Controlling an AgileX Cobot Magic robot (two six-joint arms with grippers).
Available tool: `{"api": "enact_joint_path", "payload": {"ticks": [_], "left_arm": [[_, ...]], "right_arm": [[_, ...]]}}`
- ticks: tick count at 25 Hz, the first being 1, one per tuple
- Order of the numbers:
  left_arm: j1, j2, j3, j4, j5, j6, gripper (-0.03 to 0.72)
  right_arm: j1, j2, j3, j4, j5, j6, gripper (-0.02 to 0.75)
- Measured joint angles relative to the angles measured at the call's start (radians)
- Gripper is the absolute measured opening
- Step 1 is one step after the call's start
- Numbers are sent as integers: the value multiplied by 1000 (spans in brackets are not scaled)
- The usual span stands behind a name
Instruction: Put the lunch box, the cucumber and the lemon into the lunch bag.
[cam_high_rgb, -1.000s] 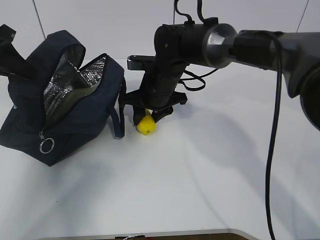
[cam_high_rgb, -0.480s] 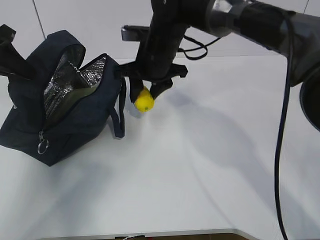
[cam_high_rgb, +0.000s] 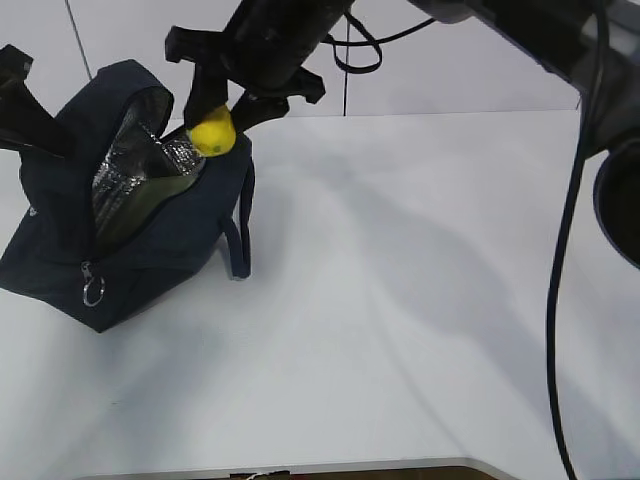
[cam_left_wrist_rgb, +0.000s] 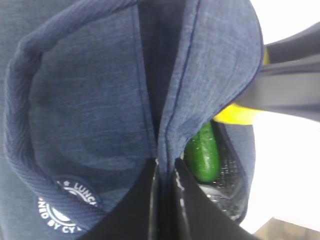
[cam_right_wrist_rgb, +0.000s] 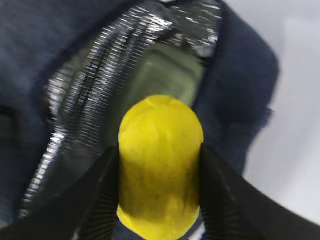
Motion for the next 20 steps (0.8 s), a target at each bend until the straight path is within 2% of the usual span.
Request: {"api": "enact_joint_path", "payload": {"ticks": [7,11,20], "left_arm": [[0,0,0,-16,8,0,-13],[0,0,0,-37,12,0,-13],[0,0,0,-42,14,0,-13]], "right_arm": [[0,64,-2,168,-100,-41,361],[1,98,-2,213,-134,-43,365],[6,111,-2,221,-162,-45,510]]}}
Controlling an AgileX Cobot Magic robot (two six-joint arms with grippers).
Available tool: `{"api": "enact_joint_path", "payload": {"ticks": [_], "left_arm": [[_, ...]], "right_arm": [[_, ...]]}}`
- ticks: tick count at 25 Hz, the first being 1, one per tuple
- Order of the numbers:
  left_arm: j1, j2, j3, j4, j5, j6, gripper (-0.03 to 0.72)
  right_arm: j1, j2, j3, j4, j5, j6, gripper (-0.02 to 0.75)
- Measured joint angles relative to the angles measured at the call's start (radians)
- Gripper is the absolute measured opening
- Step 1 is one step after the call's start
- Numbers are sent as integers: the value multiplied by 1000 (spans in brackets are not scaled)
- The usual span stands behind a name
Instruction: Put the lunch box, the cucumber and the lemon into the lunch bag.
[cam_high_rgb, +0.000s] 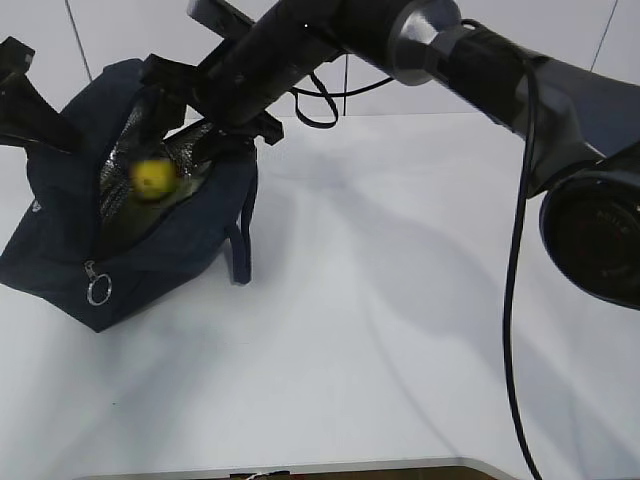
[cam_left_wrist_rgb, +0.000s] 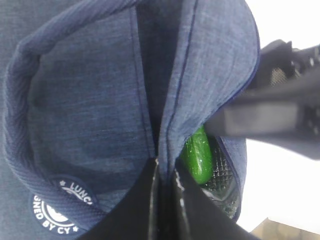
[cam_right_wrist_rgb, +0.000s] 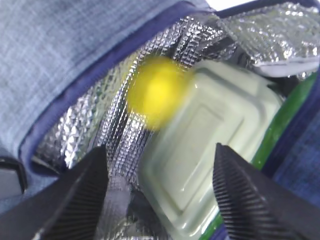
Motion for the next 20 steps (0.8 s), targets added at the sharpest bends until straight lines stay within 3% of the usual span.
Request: {"api": "enact_joint_path", "payload": {"ticks": [10,16,20], "left_arm": [[0,0,0,0,0,0,-13],[0,0,0,0,0,0,-13],[0,0,0,0,0,0,-13]], "right_arm": [[-2,0,-5,-3,109,-79,524],[-2,0,-98,-62,193,-101,524],[-2,0,-155,-178,210,-38,524]]}}
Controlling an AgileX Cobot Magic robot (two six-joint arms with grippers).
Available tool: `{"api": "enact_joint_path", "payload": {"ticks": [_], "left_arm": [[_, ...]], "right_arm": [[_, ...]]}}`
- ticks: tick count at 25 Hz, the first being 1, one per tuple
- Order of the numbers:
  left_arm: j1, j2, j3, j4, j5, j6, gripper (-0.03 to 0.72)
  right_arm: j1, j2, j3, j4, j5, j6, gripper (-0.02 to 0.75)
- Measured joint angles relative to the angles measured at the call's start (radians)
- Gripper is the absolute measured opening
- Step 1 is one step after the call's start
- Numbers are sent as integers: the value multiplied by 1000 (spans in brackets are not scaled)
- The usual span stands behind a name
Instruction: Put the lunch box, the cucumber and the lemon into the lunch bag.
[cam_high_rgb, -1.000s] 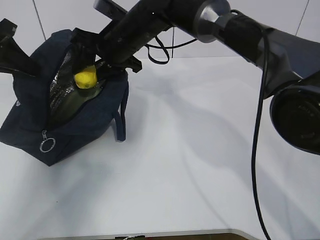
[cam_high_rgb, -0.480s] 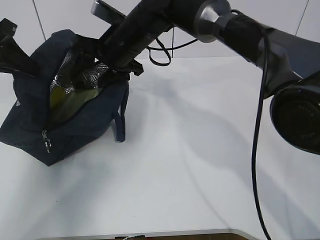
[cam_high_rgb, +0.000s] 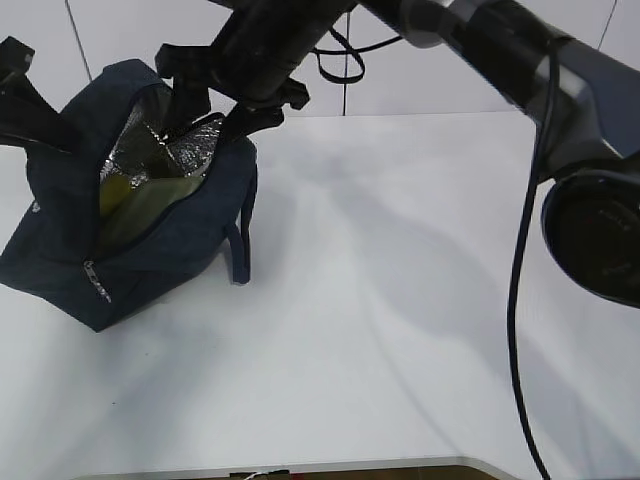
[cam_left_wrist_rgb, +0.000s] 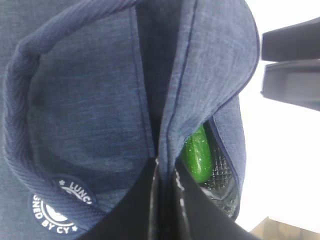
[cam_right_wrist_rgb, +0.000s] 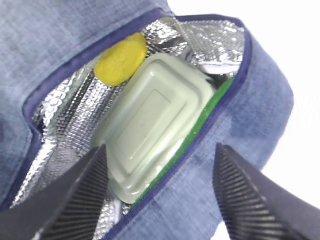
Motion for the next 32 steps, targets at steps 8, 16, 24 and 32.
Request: {"api": "enact_joint_path", "payload": {"ticks": [8,16,24,32], "left_arm": [[0,0,0,2,0,-2,-13],[0,0,0,2,2,-2,-13],[0,0,0,2,2,-2,-13],[0,0,0,2,4,-2,-13]], "right_arm": [[-2,-19,-3,-65,5,30,524],[54,-105,91,-217,7,32,524],[72,-235,322,-290,7,41,524],[74,-331,509,-353,7,49,524]]}}
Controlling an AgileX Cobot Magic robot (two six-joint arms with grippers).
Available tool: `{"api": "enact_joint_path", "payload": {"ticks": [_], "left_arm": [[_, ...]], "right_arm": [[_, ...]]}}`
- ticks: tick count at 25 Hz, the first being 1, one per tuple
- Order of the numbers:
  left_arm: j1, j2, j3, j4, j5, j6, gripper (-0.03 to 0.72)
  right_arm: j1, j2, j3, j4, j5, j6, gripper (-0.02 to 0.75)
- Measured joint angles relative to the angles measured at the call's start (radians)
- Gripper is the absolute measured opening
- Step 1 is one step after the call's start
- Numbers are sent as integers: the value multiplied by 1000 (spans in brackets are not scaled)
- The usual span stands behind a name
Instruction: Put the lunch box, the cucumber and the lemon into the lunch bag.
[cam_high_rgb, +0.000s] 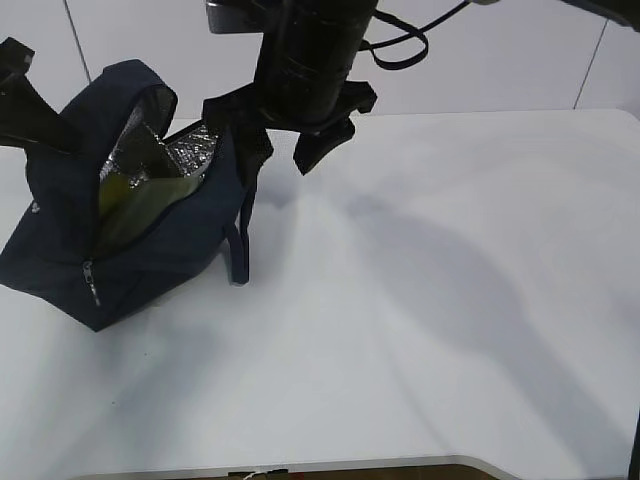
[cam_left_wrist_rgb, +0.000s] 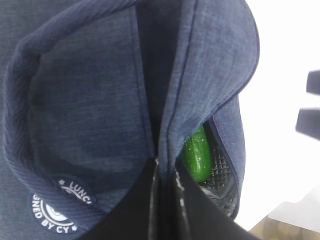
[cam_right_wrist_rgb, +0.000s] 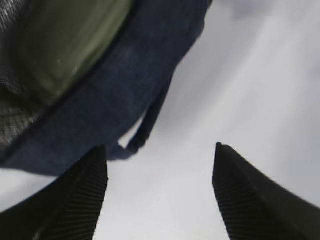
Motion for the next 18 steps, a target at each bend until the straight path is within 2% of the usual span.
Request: {"api": "enact_joint_path", "payload": {"ticks": [4,12,18], "left_arm": [[0,0,0,0,0,0,-13],[0,0,0,0,0,0,-13],[0,0,0,0,2,0,-13]], "right_arm": [[0,-4,4,-4,-16,19,524],[0,-5,4,-15,-176,139,522],[0,45,4,-21,-204,231,454]]}}
